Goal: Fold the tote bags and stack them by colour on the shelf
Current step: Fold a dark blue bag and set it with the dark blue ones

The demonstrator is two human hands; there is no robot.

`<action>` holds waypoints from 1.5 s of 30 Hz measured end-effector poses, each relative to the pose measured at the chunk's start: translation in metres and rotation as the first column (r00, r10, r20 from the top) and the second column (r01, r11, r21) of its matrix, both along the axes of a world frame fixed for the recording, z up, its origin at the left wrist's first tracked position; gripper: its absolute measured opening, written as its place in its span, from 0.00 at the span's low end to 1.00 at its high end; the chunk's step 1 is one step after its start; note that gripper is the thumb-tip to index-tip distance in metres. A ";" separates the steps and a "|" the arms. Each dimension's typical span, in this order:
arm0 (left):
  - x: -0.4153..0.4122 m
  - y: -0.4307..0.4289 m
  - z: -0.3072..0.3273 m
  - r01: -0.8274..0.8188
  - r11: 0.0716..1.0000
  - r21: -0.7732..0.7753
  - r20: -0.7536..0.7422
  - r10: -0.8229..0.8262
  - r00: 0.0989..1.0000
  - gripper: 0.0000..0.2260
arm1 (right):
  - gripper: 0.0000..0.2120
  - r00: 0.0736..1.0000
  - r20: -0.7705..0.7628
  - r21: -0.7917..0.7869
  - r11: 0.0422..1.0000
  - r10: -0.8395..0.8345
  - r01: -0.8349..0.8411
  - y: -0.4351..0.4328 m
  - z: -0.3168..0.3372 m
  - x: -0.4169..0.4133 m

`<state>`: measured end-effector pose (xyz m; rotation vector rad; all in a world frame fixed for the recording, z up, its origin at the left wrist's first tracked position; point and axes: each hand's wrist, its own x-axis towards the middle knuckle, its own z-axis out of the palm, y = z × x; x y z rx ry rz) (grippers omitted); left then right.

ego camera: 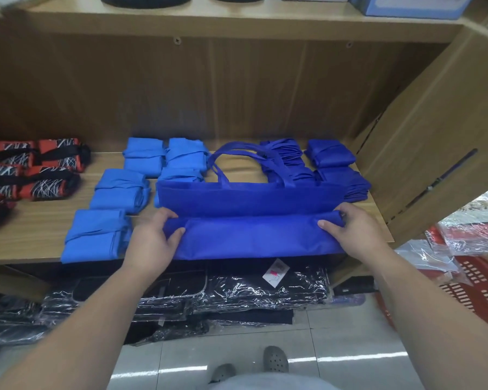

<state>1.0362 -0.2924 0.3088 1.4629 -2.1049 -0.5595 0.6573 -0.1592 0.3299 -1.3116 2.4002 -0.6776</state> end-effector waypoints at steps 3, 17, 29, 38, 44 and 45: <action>0.002 0.002 -0.001 -0.012 0.999 -0.035 0.051 0.014 0.999 0.11 | 0.23 0.996 -0.034 -0.001 0.996 -0.088 0.088 -0.006 0.000 0.002; 0.001 0.005 -0.004 0.176 0.884 -0.434 0.327 -0.028 0.945 0.12 | 0.13 0.891 -0.314 -0.242 0.880 0.328 -0.410 0.010 -0.029 -0.004; 0.022 0.002 0.015 0.359 0.931 -0.068 0.219 -0.337 0.916 0.22 | 0.24 0.937 0.098 -0.140 0.937 0.334 -0.319 0.036 -0.011 -0.021; 0.010 0.002 0.023 0.070 0.963 0.259 -0.275 0.004 0.961 0.06 | 0.13 0.944 0.323 -0.259 0.966 0.069 0.018 0.035 0.009 -0.013; -0.010 0.005 0.014 -0.024 0.922 0.387 -0.396 0.190 0.898 0.03 | 0.12 0.966 0.259 -0.149 0.989 0.018 0.021 0.025 0.014 -0.004; -0.011 0.003 0.015 -0.035 0.913 0.405 -0.386 0.206 0.899 0.02 | 0.12 0.966 0.257 -0.124 0.992 0.025 0.008 0.024 0.014 -0.006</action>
